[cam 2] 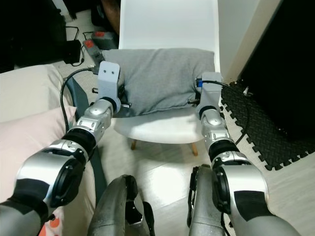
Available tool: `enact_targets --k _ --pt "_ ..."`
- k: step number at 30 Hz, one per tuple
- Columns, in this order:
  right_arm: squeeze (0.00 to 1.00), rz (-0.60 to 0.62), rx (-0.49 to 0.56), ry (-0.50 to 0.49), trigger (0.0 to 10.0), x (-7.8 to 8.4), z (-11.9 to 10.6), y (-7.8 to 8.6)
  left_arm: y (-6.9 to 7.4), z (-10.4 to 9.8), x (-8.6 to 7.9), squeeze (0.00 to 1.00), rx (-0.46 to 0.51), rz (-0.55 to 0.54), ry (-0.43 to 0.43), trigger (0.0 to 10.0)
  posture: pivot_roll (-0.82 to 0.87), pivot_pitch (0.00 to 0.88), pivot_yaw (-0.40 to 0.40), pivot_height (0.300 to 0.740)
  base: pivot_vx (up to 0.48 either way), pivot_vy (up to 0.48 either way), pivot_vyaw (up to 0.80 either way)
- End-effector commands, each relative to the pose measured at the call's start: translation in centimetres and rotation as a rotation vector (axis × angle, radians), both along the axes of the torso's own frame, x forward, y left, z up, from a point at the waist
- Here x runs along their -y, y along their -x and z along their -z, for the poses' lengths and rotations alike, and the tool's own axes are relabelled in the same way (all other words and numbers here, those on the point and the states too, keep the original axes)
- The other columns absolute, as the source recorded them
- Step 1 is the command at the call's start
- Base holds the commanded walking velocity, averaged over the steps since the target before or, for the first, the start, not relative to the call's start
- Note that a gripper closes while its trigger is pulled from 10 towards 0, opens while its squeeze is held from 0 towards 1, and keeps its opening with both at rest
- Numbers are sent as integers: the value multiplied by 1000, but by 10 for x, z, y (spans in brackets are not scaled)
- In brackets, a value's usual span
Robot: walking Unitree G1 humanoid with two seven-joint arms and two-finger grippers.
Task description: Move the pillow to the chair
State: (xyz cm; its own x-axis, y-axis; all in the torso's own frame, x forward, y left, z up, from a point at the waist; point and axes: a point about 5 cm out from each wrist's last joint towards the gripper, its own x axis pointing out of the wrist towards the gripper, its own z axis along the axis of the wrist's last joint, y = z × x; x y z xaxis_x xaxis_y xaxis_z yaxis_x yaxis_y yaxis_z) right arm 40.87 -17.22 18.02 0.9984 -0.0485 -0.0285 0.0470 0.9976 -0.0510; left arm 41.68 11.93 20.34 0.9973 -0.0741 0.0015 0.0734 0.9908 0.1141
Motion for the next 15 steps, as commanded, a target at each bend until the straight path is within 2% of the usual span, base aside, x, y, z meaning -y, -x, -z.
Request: enact_targets --k 1,3,4,15 --pt "0 6 10 -10 10000 0 -2 -1 0 1 -5 0 -5 -10 -22 10000 -6 433 111 591 0 0 0" --pt "0 -1 18 -28 10000 -1 -2 0 0 3 -6 0 -16 3 4 10000 -5 432 111 591 0 0 0" --pt "1000 -22 31 -31 10000 -3 -3 0 0 3 -6 1000 -19 7 25 10000 -6 428 109 591 0 0 0" --pt "1000 -40 37 -83 10000 -6 -4 -1 0 1 -5 1000 -2 31 17 10000 -2 419 104 591 0 0 0"
